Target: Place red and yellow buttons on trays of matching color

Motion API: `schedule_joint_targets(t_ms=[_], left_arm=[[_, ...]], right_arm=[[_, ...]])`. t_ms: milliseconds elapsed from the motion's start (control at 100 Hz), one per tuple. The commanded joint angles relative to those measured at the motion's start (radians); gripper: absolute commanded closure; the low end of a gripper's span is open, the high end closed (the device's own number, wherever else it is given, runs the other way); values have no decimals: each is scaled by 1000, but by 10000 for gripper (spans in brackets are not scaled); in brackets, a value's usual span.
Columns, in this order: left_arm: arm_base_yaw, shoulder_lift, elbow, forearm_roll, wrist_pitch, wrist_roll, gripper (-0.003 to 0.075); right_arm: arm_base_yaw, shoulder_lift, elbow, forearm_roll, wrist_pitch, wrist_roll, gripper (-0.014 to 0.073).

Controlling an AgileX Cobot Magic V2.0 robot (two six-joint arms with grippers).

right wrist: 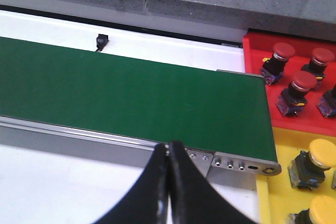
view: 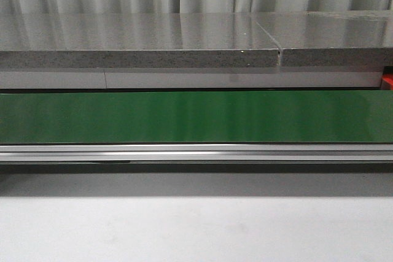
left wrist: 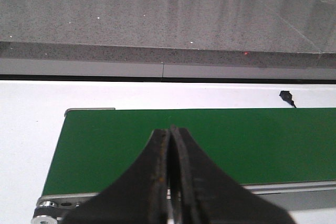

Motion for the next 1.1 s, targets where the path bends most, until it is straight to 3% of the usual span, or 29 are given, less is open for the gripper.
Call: schedule_joint_targets(t_ms=[0,260,610,1090], left_arm=[[-9,8,-27,-17,-70,-1,739],[-9,8,-27,-17,-70,-1,739],[-9,8,-27,-17,-70,-1,739],[-9,8,-27,-17,-70,-1,739]], right_arm=[[0,4,-25,4,-75,22,713],[11,-66,2,-205,-118,259,713],[183,-209,244,-404,-363,465,713],[183,-284,493,-405,-660,502,713]])
